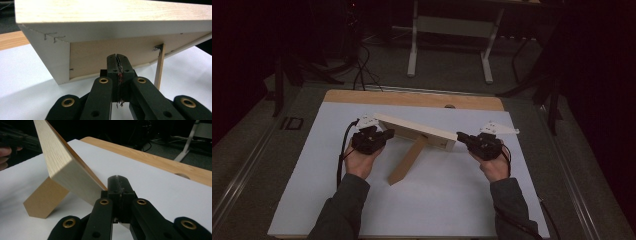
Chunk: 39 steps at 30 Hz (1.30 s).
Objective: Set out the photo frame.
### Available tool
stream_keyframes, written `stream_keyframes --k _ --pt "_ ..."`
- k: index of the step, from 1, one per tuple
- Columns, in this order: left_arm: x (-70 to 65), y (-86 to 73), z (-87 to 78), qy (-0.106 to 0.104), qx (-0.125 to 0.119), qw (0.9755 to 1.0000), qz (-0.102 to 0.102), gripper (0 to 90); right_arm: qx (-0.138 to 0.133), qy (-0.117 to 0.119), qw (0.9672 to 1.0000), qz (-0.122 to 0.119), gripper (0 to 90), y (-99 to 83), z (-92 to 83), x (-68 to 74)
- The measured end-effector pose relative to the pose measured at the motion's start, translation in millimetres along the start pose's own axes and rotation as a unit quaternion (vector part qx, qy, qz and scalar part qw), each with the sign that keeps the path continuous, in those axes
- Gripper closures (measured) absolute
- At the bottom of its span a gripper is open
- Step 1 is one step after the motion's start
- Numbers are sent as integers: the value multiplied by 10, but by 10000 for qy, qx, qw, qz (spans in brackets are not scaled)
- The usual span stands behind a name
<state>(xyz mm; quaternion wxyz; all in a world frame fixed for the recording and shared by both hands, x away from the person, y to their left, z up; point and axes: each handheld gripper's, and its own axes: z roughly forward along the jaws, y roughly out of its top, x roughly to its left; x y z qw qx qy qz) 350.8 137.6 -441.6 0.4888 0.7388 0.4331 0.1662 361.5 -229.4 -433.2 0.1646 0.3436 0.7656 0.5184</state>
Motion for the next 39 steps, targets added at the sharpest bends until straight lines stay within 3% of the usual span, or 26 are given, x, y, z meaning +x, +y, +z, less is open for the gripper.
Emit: stream_keyframes --k 14,39 --pt "-36 14 109 106 81 9999 46 900 -55 97 9999 55 899 71 61 -1" --pt "-59 60 209 -30 176 9998 -86 900 -8 206 9997 160 899 75 128 -25"
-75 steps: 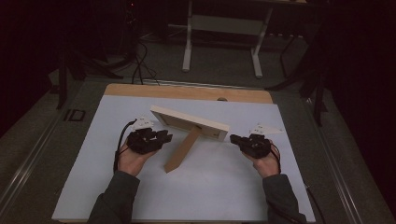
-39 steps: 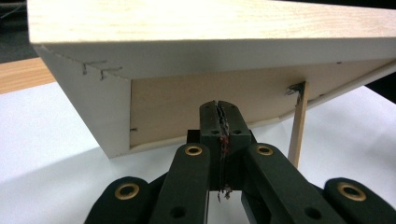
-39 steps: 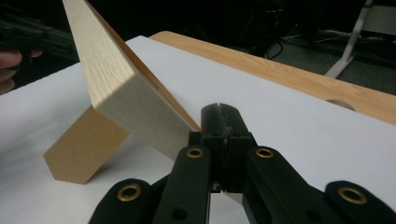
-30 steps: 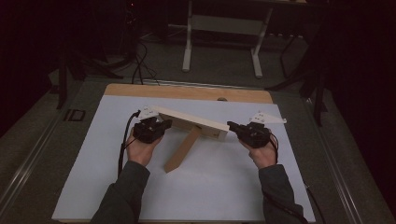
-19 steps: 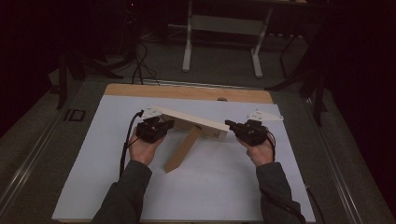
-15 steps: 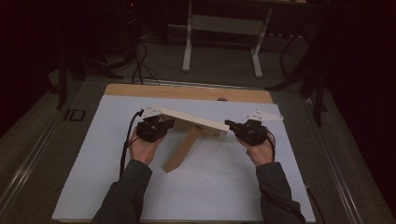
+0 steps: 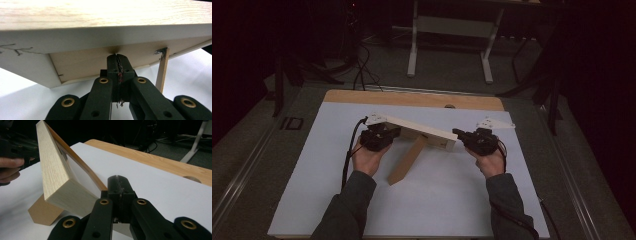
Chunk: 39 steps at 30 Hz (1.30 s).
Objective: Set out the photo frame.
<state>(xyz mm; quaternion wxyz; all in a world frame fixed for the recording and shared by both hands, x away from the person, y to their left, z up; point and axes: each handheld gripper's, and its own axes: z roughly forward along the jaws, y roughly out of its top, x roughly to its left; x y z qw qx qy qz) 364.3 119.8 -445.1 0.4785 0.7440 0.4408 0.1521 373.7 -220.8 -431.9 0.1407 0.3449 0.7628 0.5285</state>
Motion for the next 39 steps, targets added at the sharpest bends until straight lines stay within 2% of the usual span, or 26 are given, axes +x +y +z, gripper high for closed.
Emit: stream_keyframes --k 15,23,39 --pt "-113 49 36 -141 5 9998 131 900 3 48 10000 -48 899 3 -32 16" --pt "-216 88 47 -181 33 9993 336 900 65 91 9999 -103 899 25 -37 11" --pt "-299 171 34 -215 -75 9990 393 900 103 143 9997 -166 899 37 -28 29"
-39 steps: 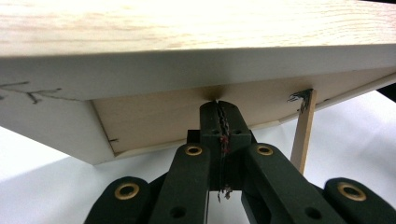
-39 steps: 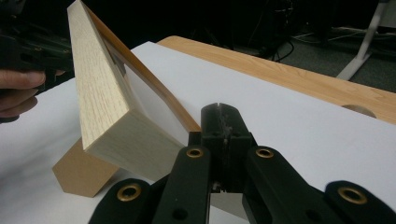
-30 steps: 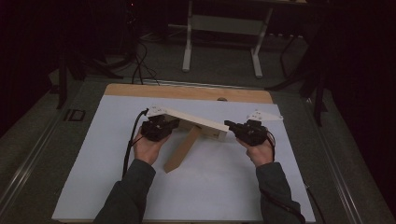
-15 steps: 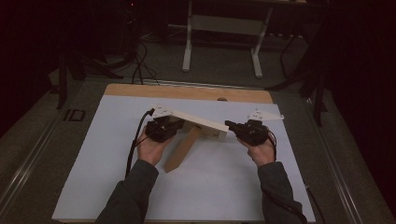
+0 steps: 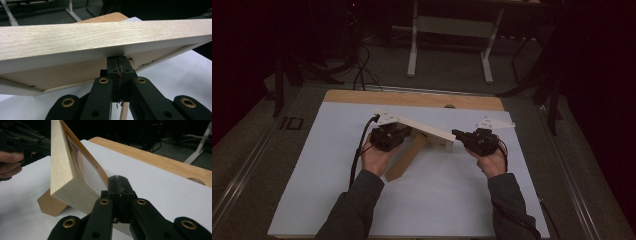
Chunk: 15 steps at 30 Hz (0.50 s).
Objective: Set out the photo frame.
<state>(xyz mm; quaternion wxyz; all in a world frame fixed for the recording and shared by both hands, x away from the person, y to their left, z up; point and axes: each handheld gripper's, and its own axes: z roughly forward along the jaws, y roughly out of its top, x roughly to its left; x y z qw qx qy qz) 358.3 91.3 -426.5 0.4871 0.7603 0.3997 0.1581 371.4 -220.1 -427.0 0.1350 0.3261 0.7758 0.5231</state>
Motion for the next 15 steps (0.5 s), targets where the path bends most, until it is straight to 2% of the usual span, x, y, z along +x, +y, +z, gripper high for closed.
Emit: stream_keyframes --k 15 --pt "-17 25 17 5 11 10000 9 900 20 56 9999 -87 899 0 -11 40"
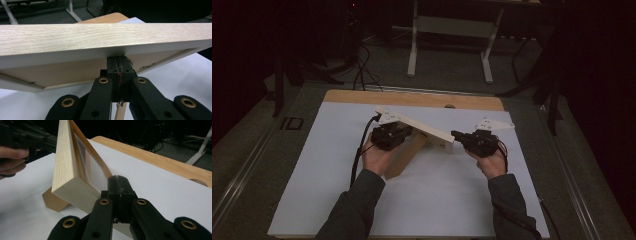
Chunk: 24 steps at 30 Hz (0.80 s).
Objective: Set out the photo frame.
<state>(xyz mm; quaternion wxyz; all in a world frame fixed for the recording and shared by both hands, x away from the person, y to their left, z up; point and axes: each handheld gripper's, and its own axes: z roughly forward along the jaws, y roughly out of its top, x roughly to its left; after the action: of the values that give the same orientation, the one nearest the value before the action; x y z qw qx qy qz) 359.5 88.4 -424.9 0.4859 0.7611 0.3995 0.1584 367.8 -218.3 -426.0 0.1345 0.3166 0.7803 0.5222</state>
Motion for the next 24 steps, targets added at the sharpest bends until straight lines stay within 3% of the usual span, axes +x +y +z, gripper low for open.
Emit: stream_keyframes --k 24 --pt "-30 17 37 -16 35 10000 88 900 25 134 9998 -119 899 -5 8 87"
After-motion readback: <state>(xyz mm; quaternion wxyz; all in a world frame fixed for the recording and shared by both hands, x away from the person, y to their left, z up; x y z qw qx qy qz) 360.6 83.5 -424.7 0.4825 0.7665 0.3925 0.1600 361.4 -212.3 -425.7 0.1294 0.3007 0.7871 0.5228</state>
